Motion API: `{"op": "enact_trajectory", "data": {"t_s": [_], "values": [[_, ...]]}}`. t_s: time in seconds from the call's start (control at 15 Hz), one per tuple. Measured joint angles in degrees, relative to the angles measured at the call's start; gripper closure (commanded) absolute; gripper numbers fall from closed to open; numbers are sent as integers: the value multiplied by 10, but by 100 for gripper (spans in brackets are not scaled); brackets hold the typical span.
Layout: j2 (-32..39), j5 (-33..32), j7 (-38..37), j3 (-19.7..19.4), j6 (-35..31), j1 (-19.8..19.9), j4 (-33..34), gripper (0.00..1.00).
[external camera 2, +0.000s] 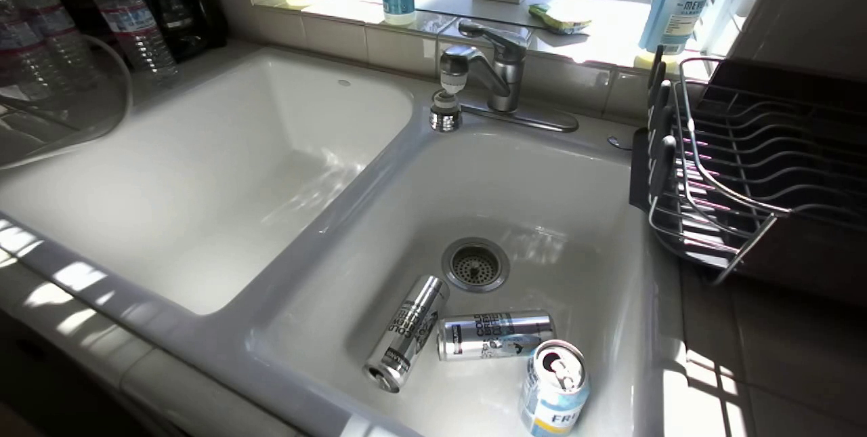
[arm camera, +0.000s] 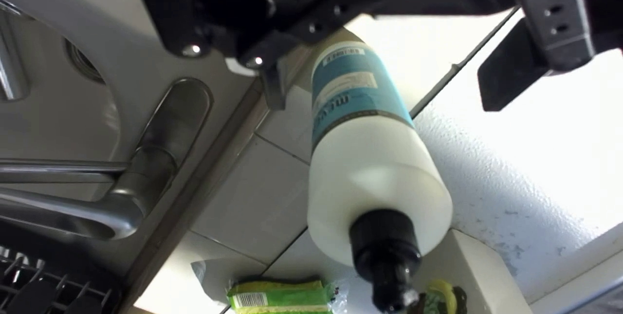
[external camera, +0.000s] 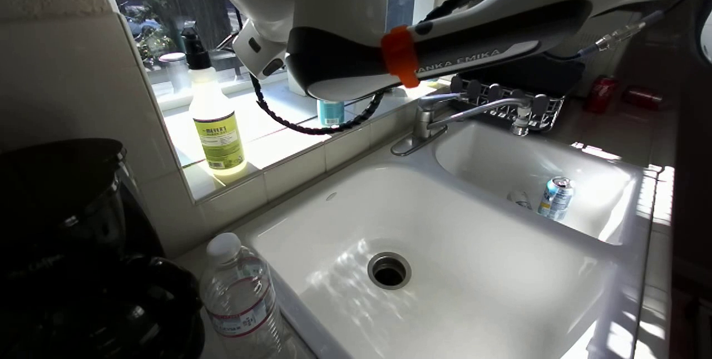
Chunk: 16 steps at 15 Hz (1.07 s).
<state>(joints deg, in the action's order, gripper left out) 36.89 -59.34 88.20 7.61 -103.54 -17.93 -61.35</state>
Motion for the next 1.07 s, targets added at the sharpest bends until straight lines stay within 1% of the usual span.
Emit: {"op": "enact_trajectory", "data": {"t_s": [0.4, 0.67, 0.8, 1.07], "values": [[-27, 67, -2, 16, 35, 3, 0, 0], [-55, 117, -24, 25, 48, 7, -4, 0], [-72, 142, -52, 28, 54, 8, -9, 0], [-117, 176, -140, 32, 67, 8, -36, 0]]}}
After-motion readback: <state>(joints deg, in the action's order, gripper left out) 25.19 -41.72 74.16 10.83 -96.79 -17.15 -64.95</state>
